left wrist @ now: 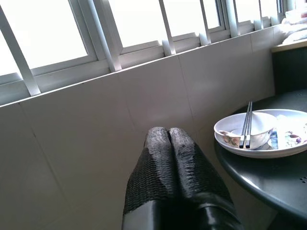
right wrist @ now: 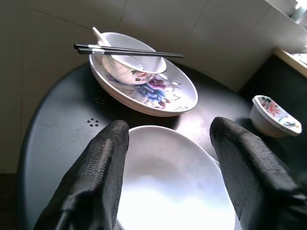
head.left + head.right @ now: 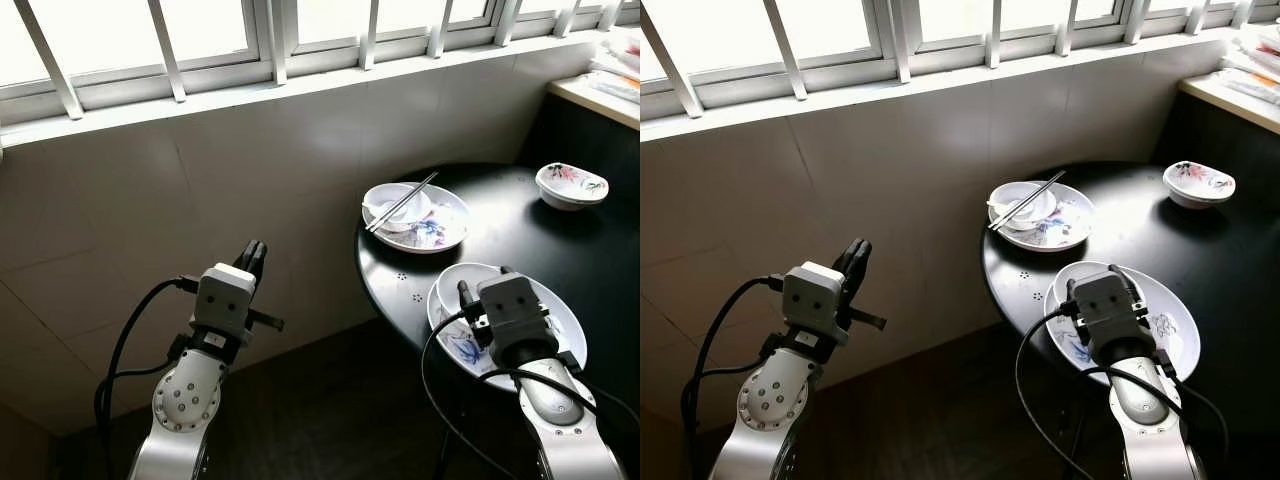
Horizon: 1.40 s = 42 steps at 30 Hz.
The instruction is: Kitchen organization
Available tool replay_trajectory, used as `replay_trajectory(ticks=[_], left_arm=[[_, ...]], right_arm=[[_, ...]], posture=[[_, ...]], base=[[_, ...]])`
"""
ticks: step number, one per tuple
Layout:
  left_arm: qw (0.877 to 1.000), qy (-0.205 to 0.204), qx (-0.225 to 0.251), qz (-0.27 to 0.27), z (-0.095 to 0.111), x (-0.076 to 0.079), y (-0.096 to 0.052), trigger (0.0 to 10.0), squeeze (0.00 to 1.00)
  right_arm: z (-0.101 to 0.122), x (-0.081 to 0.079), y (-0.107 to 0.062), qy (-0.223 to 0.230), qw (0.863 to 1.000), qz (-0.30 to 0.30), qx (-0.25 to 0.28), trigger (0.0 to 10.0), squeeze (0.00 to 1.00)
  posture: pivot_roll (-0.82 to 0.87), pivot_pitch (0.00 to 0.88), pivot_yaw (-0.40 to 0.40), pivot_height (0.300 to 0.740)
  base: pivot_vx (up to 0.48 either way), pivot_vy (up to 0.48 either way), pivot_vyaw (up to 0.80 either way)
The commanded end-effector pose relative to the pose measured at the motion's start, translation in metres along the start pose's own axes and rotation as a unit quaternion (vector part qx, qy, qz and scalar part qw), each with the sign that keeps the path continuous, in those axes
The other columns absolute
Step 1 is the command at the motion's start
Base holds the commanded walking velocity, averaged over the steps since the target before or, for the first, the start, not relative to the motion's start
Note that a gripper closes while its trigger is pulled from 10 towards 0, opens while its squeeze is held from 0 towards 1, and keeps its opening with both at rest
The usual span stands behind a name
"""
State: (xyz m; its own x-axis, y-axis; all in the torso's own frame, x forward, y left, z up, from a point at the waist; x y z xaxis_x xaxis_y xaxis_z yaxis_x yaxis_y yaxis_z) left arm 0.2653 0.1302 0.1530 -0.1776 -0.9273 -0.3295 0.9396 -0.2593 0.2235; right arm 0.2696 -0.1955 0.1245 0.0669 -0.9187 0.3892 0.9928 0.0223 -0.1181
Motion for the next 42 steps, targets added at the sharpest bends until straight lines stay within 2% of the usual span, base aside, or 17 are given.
replay_trajectory(ticks=[1, 6, 11, 13, 22, 27, 30, 38, 42], left_arm=[[1.0, 0.008, 0.002, -0.002, 0.003, 0.0, 0.001, 10.0, 0.0], [1.0, 0.008, 0.001, -0.002, 0.003, 0.002, 0.002, 10.0, 0.0], [1.0, 0.006, 0.002, -0.001, 0.003, 0.004, 0.004, 10.0, 0.0], [1.0, 0.006, 0.002, 0.0, 0.003, 0.004, 0.004, 10.0, 0.0], [1.0, 0.003, 0.001, 0.002, 0.003, 0.005, 0.004, 10.0, 0.0], [1.0, 0.002, -0.001, 0.001, 0.002, 0.006, 0.004, 10.0, 0.0], [1.0, -0.003, -0.004, 0.001, 0.002, 0.006, 0.004, 10.0, 0.0], [1.0, -0.004, -0.006, 0.001, 0.001, 0.007, 0.005, 10.0, 0.0], [1.0, -0.003, -0.009, 0.0, 0.0, 0.006, 0.005, 10.0, 0.0]], right_arm=[[-0.006, 0.005, 0.006, -0.006, 0.999, 0.024, -0.02, 10.0, 0.0], [-0.015, 0.015, 0.011, -0.02, 0.997, 0.063, -0.039, 10.0, 0.0], [-0.029, 0.017, 0.011, -0.036, 0.985, 0.153, -0.068, 10.0, 0.0], [-0.03, 0.017, 0.011, -0.039, 0.982, 0.168, -0.071, 10.0, 0.0], [-0.022, 0.021, 0.017, -0.032, 0.98, 0.187, -0.055, 10.0, 0.0], [-0.035, 0.018, 0.012, -0.036, 0.972, 0.214, -0.087, 10.0, 0.0], [-0.041, 0.017, 0.006, -0.045, 0.962, 0.249, -0.099, 10.0, 0.0], [-0.046, 0.032, 0.011, -0.073, 0.959, 0.249, -0.116, 10.0, 0.0], [-0.054, 0.038, 0.012, -0.088, 0.952, 0.261, -0.135, 10.0, 0.0]], posture=[[0.04, 0.0, -0.001, 0.74], [0.04, 0.0, -0.004, 0.74], [0.04, 0.0, -0.014, 0.74], [0.04, 0.0, -0.015, 0.74], [0.04, 0.0, -0.019, 0.74], [0.04, 0.0, -0.019, 0.74], [0.04, 0.0, -0.02, 0.74], [0.04, 0.0, -0.024, 0.74], [0.05, 0.0, -0.025, 0.74]], base=[[0.0, 0.0, 0.0], [0.0, 0.0, 0.0], [0.0, 0.0, 0.0], [0.0, 0.0, 0.0], [0.0, 0.0, 0.0], [0.0, 0.0, 0.0], [0.0, 0.0, 0.0], [0.0, 0.0, 0.0], [0.0, 0.0, 0.0]])
Point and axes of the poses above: a point about 5 cm out from each wrist's last joint towards the gripper, its own y axis pointing out of the wrist towards the gripper, its own z axis along the axis of the wrist's last joint, x = y × z, the point moved 3 cm from there along y, pointing out of the wrist towards the gripper, and after that the axes turned 4 degrees about y, right-handed, at the moved point
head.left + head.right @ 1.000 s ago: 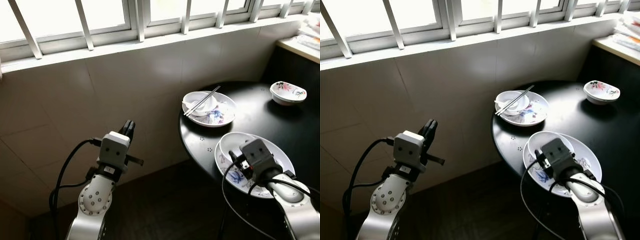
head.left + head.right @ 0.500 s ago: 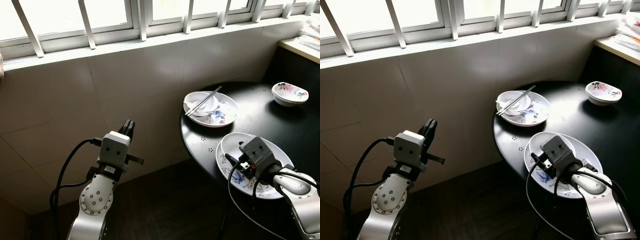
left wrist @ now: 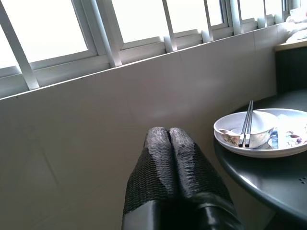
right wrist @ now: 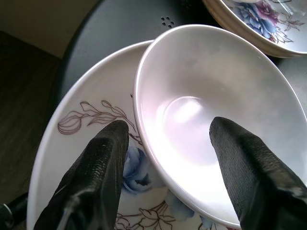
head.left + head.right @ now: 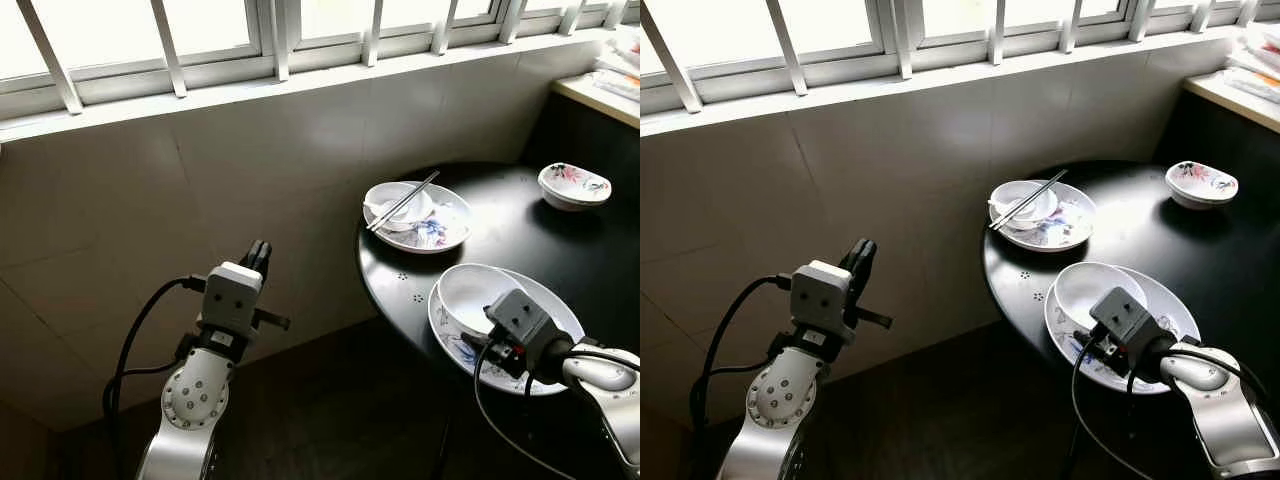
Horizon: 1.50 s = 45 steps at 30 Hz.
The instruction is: Kitchen organization
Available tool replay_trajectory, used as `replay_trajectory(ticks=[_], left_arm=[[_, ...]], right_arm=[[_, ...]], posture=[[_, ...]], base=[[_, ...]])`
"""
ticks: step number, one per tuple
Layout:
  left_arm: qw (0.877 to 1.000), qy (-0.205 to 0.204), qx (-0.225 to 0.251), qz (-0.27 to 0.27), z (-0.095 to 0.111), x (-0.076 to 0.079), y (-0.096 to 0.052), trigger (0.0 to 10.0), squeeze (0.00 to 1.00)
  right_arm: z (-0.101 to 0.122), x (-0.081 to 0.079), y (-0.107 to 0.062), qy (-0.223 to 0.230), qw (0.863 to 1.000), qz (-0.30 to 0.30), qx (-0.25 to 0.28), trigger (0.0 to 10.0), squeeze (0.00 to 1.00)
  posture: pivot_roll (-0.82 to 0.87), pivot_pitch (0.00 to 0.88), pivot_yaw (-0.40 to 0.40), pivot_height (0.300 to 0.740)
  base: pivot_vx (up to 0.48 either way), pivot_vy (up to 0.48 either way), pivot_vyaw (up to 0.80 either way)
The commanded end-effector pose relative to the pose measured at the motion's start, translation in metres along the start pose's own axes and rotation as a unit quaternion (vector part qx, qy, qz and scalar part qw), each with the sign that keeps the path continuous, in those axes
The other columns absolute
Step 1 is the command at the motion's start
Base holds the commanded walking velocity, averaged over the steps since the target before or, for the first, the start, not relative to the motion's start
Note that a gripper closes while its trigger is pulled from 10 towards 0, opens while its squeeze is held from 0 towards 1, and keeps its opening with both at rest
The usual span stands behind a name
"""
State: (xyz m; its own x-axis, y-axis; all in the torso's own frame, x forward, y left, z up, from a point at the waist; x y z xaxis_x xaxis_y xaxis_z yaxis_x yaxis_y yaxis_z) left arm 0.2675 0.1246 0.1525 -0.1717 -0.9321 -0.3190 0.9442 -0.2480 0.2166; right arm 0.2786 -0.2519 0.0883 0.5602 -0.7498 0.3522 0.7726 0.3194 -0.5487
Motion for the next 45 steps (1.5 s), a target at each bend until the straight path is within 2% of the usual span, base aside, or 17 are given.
replay_trajectory(ticks=[1, 13, 15, 16, 18, 22, 23, 24, 25, 26, 27, 34, 35, 36, 37, 38, 45], left_arm=[[1.0, 0.002, -0.004, -0.005, -0.001, 0.001, 0.001, 10.0, 0.0], [1.0, 0.002, -0.008, -0.009, -0.002, 0.003, 0.0, 10.0, 0.0], [1.0, 0.002, -0.009, -0.01, -0.002, 0.003, 0.001, 10.0, 0.0], [1.0, 0.002, -0.009, -0.01, -0.002, 0.003, 0.001, 10.0, 0.0], [1.0, 0.003, -0.009, -0.01, -0.002, 0.003, 0.001, 10.0, 0.0], [1.0, 0.004, -0.01, -0.01, -0.003, 0.003, 0.001, 10.0, 0.0], [1.0, 0.004, -0.011, -0.01, -0.003, 0.003, 0.001, 10.0, 0.0], [1.0, 0.004, -0.011, -0.01, -0.003, 0.003, 0.001, 10.0, 0.0], [1.0, 0.004, -0.012, -0.011, -0.003, 0.004, 0.001, 10.0, 0.0], [1.0, 0.004, -0.012, -0.011, -0.004, 0.004, 0.001, 10.0, 0.0], [1.0, 0.004, -0.012, -0.012, -0.004, 0.004, 0.001, 10.0, 0.0], [1.0, 0.003, -0.014, -0.014, -0.004, 0.005, 0.001, 10.0, 0.0], [1.0, 0.003, -0.014, -0.013, -0.004, 0.006, 0.001, 10.0, 0.0], [1.0, 0.003, -0.015, -0.013, -0.004, 0.005, 0.001, 10.0, 0.0], [1.0, 0.003, -0.015, -0.012, -0.004, 0.005, 0.001, 10.0, 0.0], [1.0, 0.003, -0.015, -0.012, -0.005, 0.005, 0.001, 10.0, 0.0], [1.0, 0.003, -0.016, -0.012, -0.004, 0.006, 0.001, 10.0, 0.0]], right_arm=[[-0.004, 0.0, 0.001, -0.015, 1.0, 0.014, -0.009, 10.0, 0.0], [-0.019, 0.003, -0.001, -0.053, 0.997, 0.046, -0.033, 10.0, 0.0], [-0.024, 0.008, 0.0, -0.08, 0.995, 0.043, -0.047, 4.3, 0.0], [-0.025, 0.01, 0.0, -0.086, 0.994, 0.042, -0.051, 4.3, 0.0], [-0.025, 0.01, 0.0, -0.093, 0.993, 0.044, -0.051, 0.0, 0.0], [-0.025, 0.011, 0.002, -0.103, 0.992, 0.045, -0.051, 0.6, 0.0], [-0.025, 0.01, 0.003, -0.105, 0.992, 0.046, -0.051, 2.2, 0.0], [-0.025, 0.01, 0.004, -0.111, 0.991, 0.048, -0.05, 2.1, 0.0], [-0.025, 0.01, 0.005, -0.117, 0.991, 0.047, -0.05, 4.0, 0.0], [-0.026, 0.01, 0.006, -0.121, 0.99, 0.046, -0.05, 4.0, 0.0], [-0.026, 0.01, 0.006, -0.123, 0.99, 0.045, -0.05, 10.0, 0.0], [-0.025, 0.01, 0.009, -0.143, 0.987, 0.049, -0.05, 10.0, 0.0], [-0.024, 0.011, 0.009, -0.15, 0.986, 0.047, -0.049, 9.7, 0.0], [-0.023, 0.012, 0.01, -0.156, 0.986, 0.045, -0.048, 4.1, 0.0], [-0.023, 0.013, 0.01, -0.159, 0.985, 0.043, -0.046, 4.1, 0.0], [-0.02, 0.014, 0.01, -0.171, 0.984, 0.037, -0.042, 0.0, 0.0], [-0.001, 0.025, 0.013, -0.217, 0.975, -0.044, -0.027, 0.0, 0.0]], posture=[[0.05, 0.0, -0.025, 0.74], [0.05, 0.0, -0.028, 0.74], [0.05, 0.0, -0.028, 0.74], [0.05, 0.0, -0.028, 0.74], [0.05, 0.0, -0.028, 0.74], [0.06, 0.0, -0.033, 0.74], [0.06, 0.0, -0.033, 0.74], [0.06, 0.0, -0.032, 0.74], [0.06, 0.0, -0.032, 0.74], [0.06, 0.0, -0.032, 0.74], [0.06, 0.0, -0.031, 0.74], [0.06, 0.0, -0.033, 0.74], [0.06, 0.0, -0.034, 0.74], [0.06, 0.0, -0.034, 0.74], [0.06, 0.0, -0.034, 0.74], [0.06, 0.0, -0.034, 0.74], [0.06, 0.0, -0.035, 0.74]], base=[[0.0, 0.0, 0.0], [0.0, 0.0, 0.0], [0.0, 0.0, 0.0], [0.0, 0.0, 0.0], [0.0, 0.0, 0.0], [0.0, 0.0, 0.0], [0.0, 0.0, 0.0], [0.0, 0.0, 0.0], [0.0, 0.0, 0.0], [0.0, 0.0, 0.0], [0.0, 0.0, 0.0], [0.0, 0.0, 0.0], [0.0, 0.0, 0.0], [0.0, 0.0, 0.0], [0.0, 0.0, 0.0], [0.0, 0.0, 0.0], [0.0, 0.0, 0.0]])
Point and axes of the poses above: a point about 5 cm out from each wrist's last joint towards the gripper, its own y axis pointing out of the wrist towards the gripper, its own z axis along the axis of the wrist's last joint, x = y × z, the point moved 3 cm from there along y, pointing out of the wrist towards the gripper, and after that the axes turned 4 degrees about y, right-handed, at the moved point
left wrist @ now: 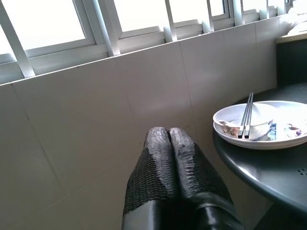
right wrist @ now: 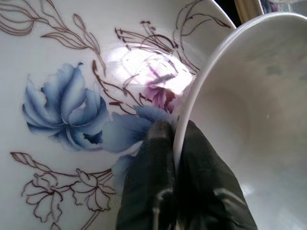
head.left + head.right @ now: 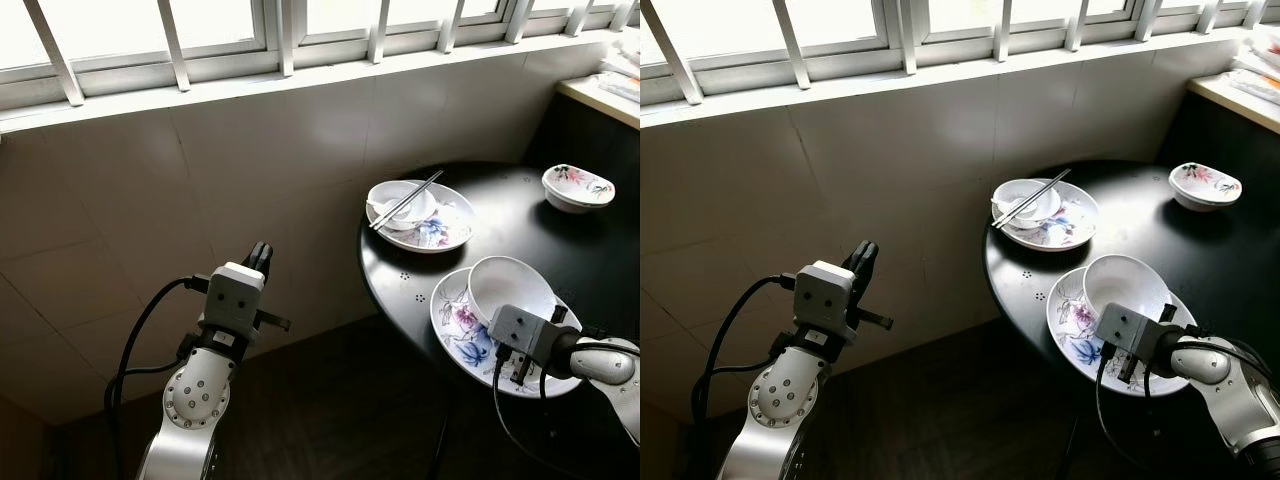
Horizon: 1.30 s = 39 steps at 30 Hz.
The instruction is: Kitchen organization
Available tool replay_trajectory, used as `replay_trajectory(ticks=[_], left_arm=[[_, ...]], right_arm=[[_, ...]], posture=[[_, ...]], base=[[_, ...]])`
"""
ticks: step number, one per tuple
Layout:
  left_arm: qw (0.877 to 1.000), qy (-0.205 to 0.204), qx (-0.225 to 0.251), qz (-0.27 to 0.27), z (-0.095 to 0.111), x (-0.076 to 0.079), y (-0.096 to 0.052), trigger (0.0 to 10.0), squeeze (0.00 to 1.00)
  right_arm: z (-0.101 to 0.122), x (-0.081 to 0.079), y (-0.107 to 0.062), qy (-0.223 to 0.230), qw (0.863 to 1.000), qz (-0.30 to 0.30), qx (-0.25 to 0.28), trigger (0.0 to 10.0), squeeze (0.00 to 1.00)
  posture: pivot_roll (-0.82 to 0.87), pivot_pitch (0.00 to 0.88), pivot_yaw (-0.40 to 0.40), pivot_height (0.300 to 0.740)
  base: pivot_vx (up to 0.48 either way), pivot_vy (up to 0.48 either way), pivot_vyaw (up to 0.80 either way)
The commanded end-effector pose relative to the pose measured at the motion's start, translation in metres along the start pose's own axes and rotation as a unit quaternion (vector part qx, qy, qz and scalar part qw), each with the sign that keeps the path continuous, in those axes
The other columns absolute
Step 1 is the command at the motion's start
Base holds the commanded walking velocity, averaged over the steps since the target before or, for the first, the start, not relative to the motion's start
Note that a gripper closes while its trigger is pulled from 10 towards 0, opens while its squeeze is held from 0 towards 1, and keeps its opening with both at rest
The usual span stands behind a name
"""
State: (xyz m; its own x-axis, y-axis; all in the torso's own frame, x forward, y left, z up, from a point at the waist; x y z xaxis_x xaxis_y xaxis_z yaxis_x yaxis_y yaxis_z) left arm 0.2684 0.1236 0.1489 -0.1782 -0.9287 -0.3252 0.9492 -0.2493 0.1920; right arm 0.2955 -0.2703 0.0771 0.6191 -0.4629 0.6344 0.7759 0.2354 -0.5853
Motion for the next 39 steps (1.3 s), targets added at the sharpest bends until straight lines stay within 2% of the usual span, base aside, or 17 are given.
replay_trajectory(ticks=[1, 5, 8, 9, 10, 13, 14, 15, 17, 20, 23, 24, 26, 30, 39], left_arm=[[1.0, 0.0, -0.005, -0.008, -0.001, 0.004, 0.001, 10.0, 0.0], [1.0, 0.0, -0.005, -0.008, -0.001, 0.004, 0.001, 10.0, 0.0], [1.0, -0.001, -0.006, -0.008, -0.001, 0.005, 0.001, 10.0, 0.0], [1.0, -0.001, -0.006, -0.008, -0.001, 0.005, 0.001, 10.0, 0.0], [1.0, -0.001, -0.007, -0.008, -0.002, 0.005, 0.001, 10.0, 0.0], [1.0, -0.001, -0.006, -0.007, -0.002, 0.005, 0.001, 10.0, 0.0], [1.0, 0.0, -0.006, -0.006, -0.002, 0.004, 0.001, 10.0, 0.0], [1.0, 0.0, -0.006, -0.006, -0.002, 0.004, 0.001, 10.0, 0.0], [1.0, 0.001, -0.005, -0.004, -0.002, 0.003, 0.001, 10.0, 0.0], [1.0, 0.004, -0.007, 0.004, -0.003, -0.001, 0.003, 10.0, 0.0], [1.0, 0.005, -0.009, 0.012, -0.004, -0.005, 0.003, 10.0, 0.0], [1.0, 0.007, -0.01, 0.013, -0.005, -0.007, 0.003, 10.0, 0.0], [1.0, 0.009, -0.01, 0.014, -0.006, -0.007, 0.003, 10.0, 0.0], [1.0, 0.01, -0.01, 0.015, -0.006, -0.007, 0.003, 10.0, 0.0], [1.0, 0.012, -0.007, 0.018, -0.005, -0.007, 0.003, 10.0, 0.0]], right_arm=[[0.013, 0.011, -0.001, -0.007, 0.999, -0.044, 0.018, 0.0, 0.0], [0.019, 0.013, -0.001, -0.011, 0.997, -0.065, 0.029, 0.0, 0.0], [0.033, 0.024, -0.004, -0.022, 0.991, -0.12, 0.055, 0.0, 0.0], [0.033, 0.024, -0.004, -0.022, 0.991, -0.12, 0.055, 0.0, 0.0], [0.05, 0.033, -0.007, -0.006, 0.982, -0.167, 0.091, 0.0, 0.0], [0.068, 0.038, -0.011, 0.029, 0.968, -0.209, 0.138, 0.0, 0.0], [0.08, 0.036, -0.013, 0.044, 0.959, -0.222, 0.167, 0.0, 0.0], [0.08, 0.036, -0.013, 0.044, 0.959, -0.222, 0.167, 0.0, 0.0], [0.091, 0.031, -0.015, 0.06, 0.952, -0.231, 0.189, 0.0, 0.0], [0.115, 0.006, -0.012, 0.043, 0.95, -0.209, 0.23, 0.0, 0.0], [0.129, -0.01, -0.013, 0.036, 0.947, -0.193, 0.256, 0.0, 0.0], [0.137, -0.021, -0.014, 0.035, 0.945, -0.18, 0.271, 0.0, 0.0], [0.14, -0.029, -0.013, 0.041, 0.946, -0.169, 0.274, 0.0, 0.0], [0.138, -0.034, -0.01, 0.049, 0.949, -0.162, 0.264, 0.0, 0.0], [0.138, -0.036, -0.009, 0.081, 0.948, -0.172, 0.257, 0.0, 0.0]], posture=[[0.06, 0.0, -0.035, 0.74], [0.06, 0.0, -0.032, 0.74], [0.05, 0.0, -0.032, 0.74], [0.05, 0.0, -0.032, 0.74], [0.05, 0.0, -0.031, 0.74], [0.05, 0.0, -0.031, 0.74], [0.05, 0.0, -0.031, 0.74], [0.05, 0.0, -0.031, 0.74], [0.06, 0.0, -0.029, 0.74], [0.06, 0.0, -0.021, 0.74], [0.06, 0.0, -0.021, 0.74], [0.06, 0.0, -0.021, 0.74], [0.07, 0.0, -0.023, 0.74], [0.07, 0.0, -0.023, 0.74], [0.07, 0.0, -0.025, 0.74]], base=[[0.0, 0.0, 0.0], [0.0, 0.0, 0.0], [0.0, 0.0, 0.0], [0.0, 0.0, 0.0], [0.0, 0.0, 0.0], [0.0, 0.0, 0.0], [0.0, 0.0, 0.0], [0.0, 0.0, 0.0], [0.0, 0.0, 0.0], [0.0, 0.0, 0.8], [0.0, 0.0, 0.8], [0.0, 0.0, 0.8], [0.0, 0.0, 0.8], [0.0, 0.0, 0.8], [0.0, 0.0, 0.8]])
Point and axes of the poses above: a point about 5 cm out from each wrist's last joint towards the gripper, its own y axis pointing out of the wrist towards the gripper, its own z axis along the axis of the wrist's last joint, x = y × z, the point moved 3 cm from there along y, pointing out of the wrist towards the gripper, and after that the axes turned 4 degrees about y, right-handed, at the moved point
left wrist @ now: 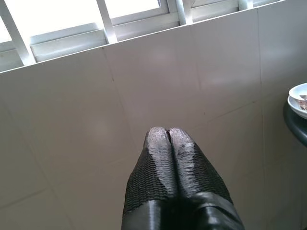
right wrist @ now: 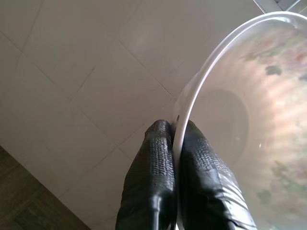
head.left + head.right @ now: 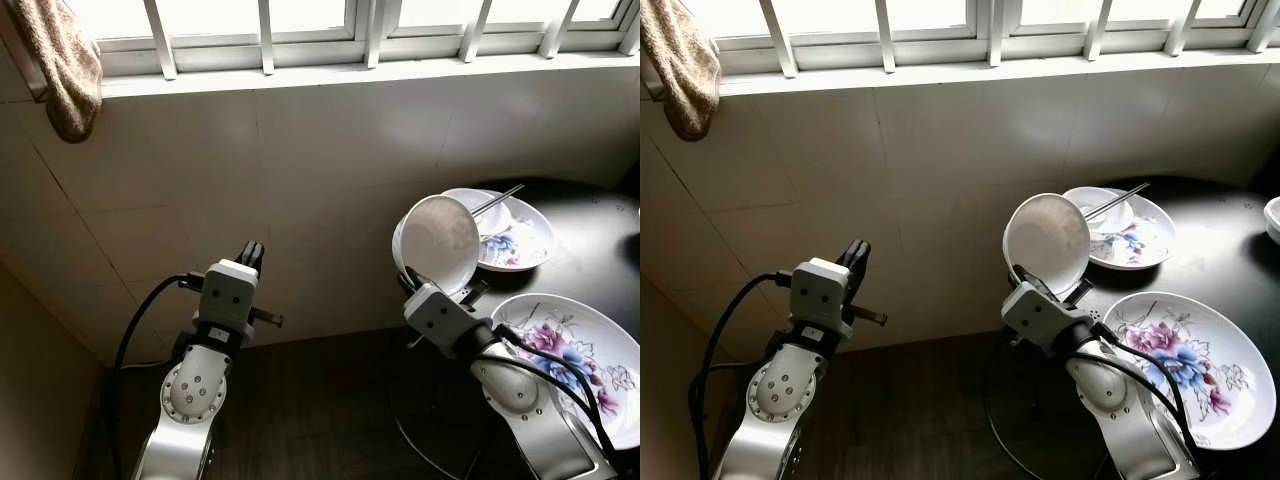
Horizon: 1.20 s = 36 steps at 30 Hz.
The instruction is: Kitchen organization
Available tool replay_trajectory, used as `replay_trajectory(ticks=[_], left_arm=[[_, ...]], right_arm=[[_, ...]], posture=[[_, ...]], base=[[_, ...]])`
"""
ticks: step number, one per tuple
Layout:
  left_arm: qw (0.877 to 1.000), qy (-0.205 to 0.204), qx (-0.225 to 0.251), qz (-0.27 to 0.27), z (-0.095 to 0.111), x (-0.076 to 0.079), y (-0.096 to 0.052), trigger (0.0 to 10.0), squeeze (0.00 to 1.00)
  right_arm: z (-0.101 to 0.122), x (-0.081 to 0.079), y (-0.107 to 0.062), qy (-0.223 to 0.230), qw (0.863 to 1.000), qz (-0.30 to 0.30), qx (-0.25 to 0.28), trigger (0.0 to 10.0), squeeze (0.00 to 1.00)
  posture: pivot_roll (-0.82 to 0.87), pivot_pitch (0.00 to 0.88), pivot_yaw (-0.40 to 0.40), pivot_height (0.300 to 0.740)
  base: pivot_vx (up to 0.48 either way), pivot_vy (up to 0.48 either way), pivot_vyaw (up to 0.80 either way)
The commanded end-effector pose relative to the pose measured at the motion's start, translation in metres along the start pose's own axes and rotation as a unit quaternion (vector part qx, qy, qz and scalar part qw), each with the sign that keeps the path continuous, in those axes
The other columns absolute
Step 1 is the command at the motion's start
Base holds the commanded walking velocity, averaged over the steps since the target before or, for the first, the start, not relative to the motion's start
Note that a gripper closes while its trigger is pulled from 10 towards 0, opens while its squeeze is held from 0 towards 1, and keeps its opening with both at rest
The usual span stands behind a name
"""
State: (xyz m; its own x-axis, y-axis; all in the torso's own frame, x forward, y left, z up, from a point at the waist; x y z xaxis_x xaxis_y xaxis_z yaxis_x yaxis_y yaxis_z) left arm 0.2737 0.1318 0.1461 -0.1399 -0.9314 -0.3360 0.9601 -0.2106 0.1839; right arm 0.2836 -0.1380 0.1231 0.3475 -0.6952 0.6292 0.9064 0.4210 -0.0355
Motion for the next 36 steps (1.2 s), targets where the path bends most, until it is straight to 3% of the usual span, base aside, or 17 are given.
replay_trajectory(ticks=[1, 36], left_arm=[[1.0, 0.003, 0.004, 0.0, 0.0011, 0.0002, 0.001, 10.0, 0.0], [1.0, 0.0, 0.01, 0.007, 0.0038, -0.0028, 0.0032, 10.0, 0.0]], right_arm=[[0.0049, 0.0038, -0.0011, 0.0, 1.0, -0.013, 0.006, 0.0, 0.0], [0.0081, 0.011, 0.0028, 0.013, 0.999, -0.047, 0.002, 0.0, 0.0]], posture=[[0.07, 0.0, -0.025, 0.74], [0.07, 0.0, -0.023, 0.74]], base=[[0.0, 0.0, 0.8], [0.0, 0.0, 0.8]])
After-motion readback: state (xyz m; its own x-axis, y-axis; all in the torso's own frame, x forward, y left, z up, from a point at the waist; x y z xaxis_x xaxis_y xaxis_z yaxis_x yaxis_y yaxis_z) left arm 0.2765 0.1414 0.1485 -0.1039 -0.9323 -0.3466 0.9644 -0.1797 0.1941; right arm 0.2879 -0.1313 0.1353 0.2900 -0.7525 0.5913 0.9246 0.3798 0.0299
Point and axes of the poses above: a point about 5 cm out from each wrist's last joint towards the gripper, its own y axis pointing out of the wrist towards the gripper, its own z axis along the axis of the wrist's last joint, x = y × z, the point moved 3 cm from there along y, pointing out of the wrist towards the gripper, and after that the axes turned 4 degrees about y, right-handed, at the moved point
